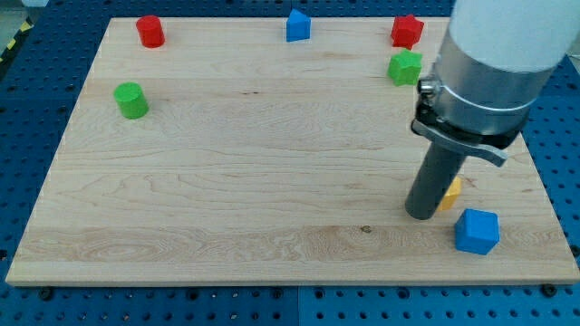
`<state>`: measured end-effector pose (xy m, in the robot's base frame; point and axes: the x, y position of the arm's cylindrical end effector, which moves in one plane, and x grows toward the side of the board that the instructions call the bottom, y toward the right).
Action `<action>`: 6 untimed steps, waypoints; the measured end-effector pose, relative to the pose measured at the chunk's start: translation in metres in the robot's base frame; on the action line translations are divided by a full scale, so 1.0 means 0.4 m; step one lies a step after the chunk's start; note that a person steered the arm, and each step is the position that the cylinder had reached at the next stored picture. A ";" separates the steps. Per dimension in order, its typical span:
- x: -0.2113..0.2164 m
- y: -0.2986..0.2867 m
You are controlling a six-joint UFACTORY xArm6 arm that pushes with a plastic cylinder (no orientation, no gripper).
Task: Move the yellow hexagon above the blue cube
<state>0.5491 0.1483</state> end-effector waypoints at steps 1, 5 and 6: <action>0.000 0.009; -0.063 -0.008; -0.063 0.038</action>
